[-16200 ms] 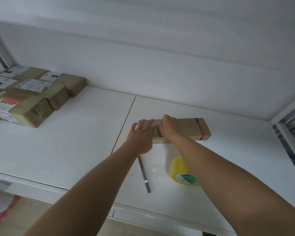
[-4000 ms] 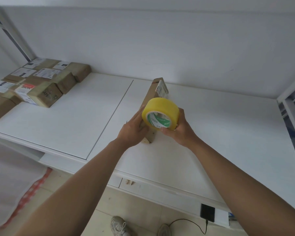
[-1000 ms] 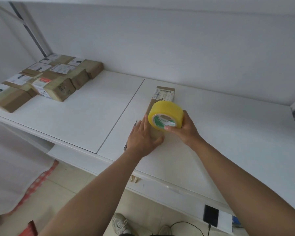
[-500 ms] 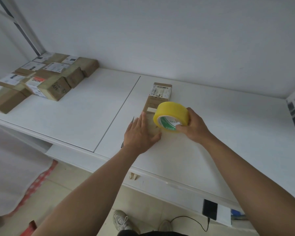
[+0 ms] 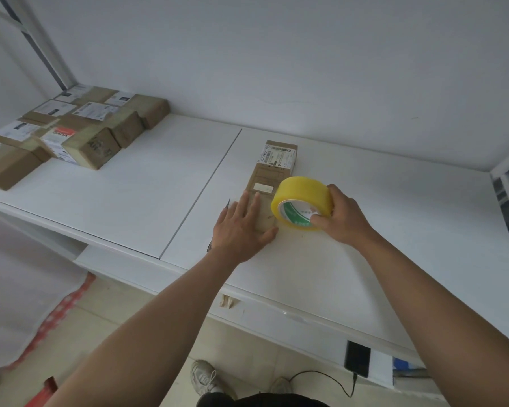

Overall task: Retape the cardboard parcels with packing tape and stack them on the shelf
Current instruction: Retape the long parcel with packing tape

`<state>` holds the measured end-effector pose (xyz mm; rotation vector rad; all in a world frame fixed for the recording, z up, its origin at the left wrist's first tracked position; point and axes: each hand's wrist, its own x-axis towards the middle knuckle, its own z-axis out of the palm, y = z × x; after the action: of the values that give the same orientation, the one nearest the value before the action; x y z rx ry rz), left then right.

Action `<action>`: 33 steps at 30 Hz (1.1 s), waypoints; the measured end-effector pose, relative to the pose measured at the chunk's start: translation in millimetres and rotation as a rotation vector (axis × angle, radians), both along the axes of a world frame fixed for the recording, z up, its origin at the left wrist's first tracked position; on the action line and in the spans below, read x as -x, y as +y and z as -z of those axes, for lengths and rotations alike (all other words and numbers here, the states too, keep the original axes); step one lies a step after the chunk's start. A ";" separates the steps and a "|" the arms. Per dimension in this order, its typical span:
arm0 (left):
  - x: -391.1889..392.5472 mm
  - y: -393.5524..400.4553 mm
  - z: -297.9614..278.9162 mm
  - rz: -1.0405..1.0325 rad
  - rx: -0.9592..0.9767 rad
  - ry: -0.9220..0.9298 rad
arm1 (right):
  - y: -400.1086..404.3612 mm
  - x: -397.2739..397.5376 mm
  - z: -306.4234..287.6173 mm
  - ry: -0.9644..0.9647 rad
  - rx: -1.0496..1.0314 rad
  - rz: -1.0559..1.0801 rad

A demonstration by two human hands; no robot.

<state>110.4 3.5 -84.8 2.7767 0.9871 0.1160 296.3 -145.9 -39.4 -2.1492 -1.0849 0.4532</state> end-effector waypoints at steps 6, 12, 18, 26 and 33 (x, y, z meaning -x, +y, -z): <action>1.7 1.3 -1.5 0.027 -0.003 0.046 | -1.6 1.3 6.5 0.033 0.032 0.019; 1.2 1.6 -0.9 0.027 0.004 0.068 | -3.8 -0.6 11.7 0.081 0.037 0.031; -4.7 2.9 3.3 0.145 -0.116 0.072 | -4.2 -1.1 23.1 0.122 0.031 0.031; -4.7 4.8 -1.9 0.224 -0.010 0.025 | -5.8 -3.0 26.4 0.195 0.028 0.056; -9.1 -6.8 -2.4 0.123 0.559 -0.518 | 6.9 4.7 -35.3 -0.004 -0.129 -0.016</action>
<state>119.5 -3.3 -82.4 2.1251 0.5959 0.4401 291.5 -139.0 -4.2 -2.0306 -1.1038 0.3763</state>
